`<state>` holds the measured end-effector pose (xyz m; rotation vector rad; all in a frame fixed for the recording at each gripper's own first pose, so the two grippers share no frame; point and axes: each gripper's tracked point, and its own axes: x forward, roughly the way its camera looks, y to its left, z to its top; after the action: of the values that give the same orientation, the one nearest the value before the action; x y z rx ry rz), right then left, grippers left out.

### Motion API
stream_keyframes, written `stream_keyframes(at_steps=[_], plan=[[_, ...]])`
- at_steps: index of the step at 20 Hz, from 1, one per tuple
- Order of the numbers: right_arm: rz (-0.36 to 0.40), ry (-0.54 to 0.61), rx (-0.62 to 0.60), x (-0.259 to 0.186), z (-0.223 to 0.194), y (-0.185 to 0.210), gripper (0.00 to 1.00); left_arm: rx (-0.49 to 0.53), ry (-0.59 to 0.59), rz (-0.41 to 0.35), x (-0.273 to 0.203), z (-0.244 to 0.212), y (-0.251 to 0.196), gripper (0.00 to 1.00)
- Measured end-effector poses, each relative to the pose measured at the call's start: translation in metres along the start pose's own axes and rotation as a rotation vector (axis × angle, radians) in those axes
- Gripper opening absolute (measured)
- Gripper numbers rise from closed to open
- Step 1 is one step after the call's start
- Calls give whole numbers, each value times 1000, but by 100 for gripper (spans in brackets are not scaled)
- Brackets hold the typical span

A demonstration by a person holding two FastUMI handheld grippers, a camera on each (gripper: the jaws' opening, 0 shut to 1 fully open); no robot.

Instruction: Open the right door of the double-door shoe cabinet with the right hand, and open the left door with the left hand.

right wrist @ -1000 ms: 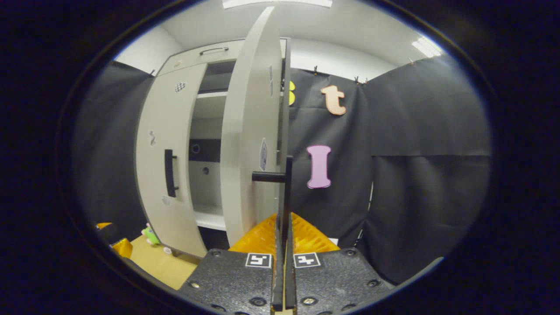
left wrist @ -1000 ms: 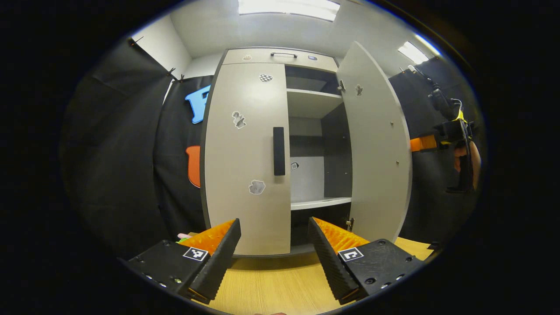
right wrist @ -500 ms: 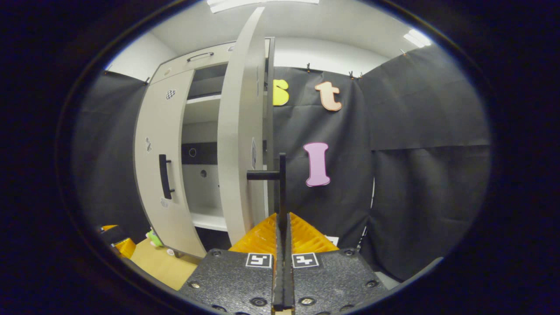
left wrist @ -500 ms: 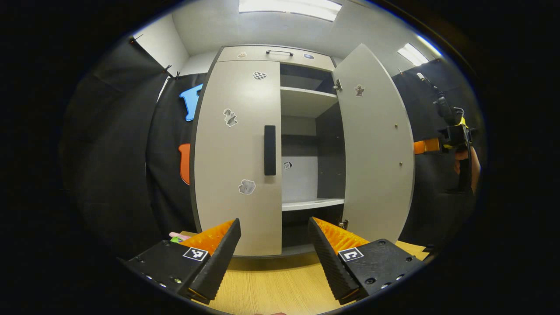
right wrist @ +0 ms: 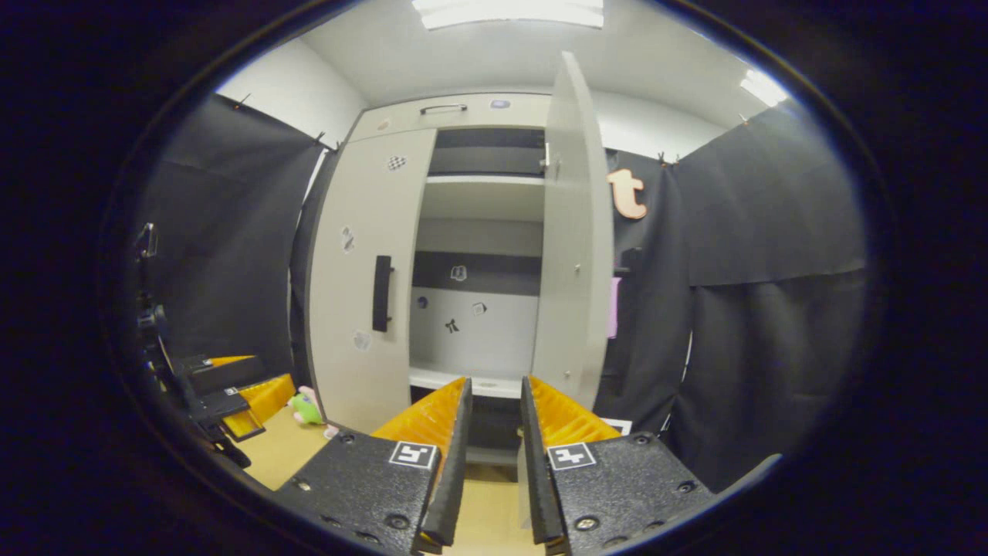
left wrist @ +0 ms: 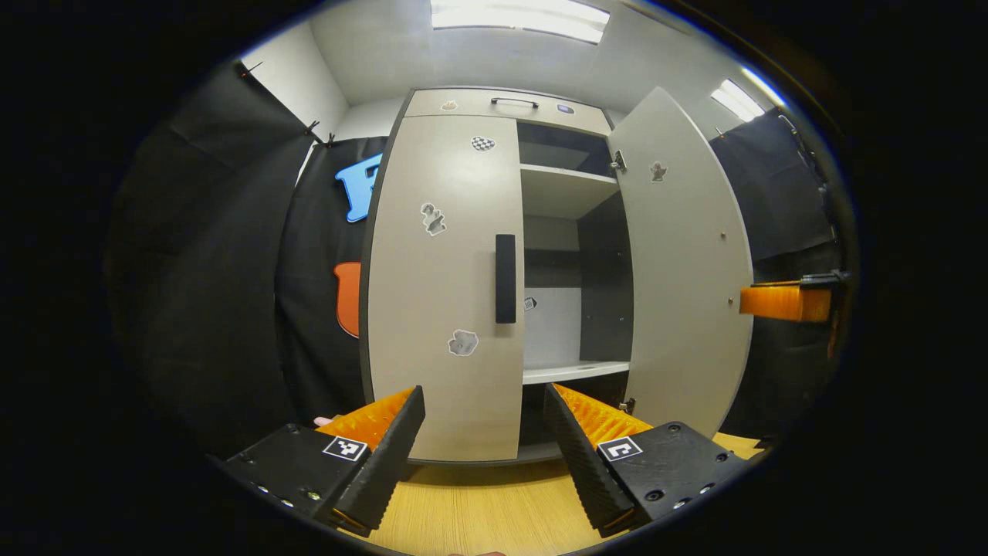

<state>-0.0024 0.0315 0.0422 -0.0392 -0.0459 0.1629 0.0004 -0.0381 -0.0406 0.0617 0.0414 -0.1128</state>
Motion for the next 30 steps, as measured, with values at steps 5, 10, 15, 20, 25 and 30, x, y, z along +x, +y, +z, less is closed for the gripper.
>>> stream_keyframes(at_steps=[5,10,15,20,25,30], plan=[[9,51,103,12,-13,8,62,-35,-5,18,0,3,8,93],[-52,93,146,9,-29,-13,96,-8,1,17,8,10,9,93],[-42,123,155,4,-40,-16,96,-12,-19,-27,42,38,-3,93],[-55,127,136,-6,-44,-22,96,-29,-28,-92,113,79,-23,93],[-75,117,123,-18,-42,-32,98,-41,-20,-80,183,97,-23,93],[-108,100,124,-24,-41,-45,98,-34,55,-27,224,79,-13,93]])
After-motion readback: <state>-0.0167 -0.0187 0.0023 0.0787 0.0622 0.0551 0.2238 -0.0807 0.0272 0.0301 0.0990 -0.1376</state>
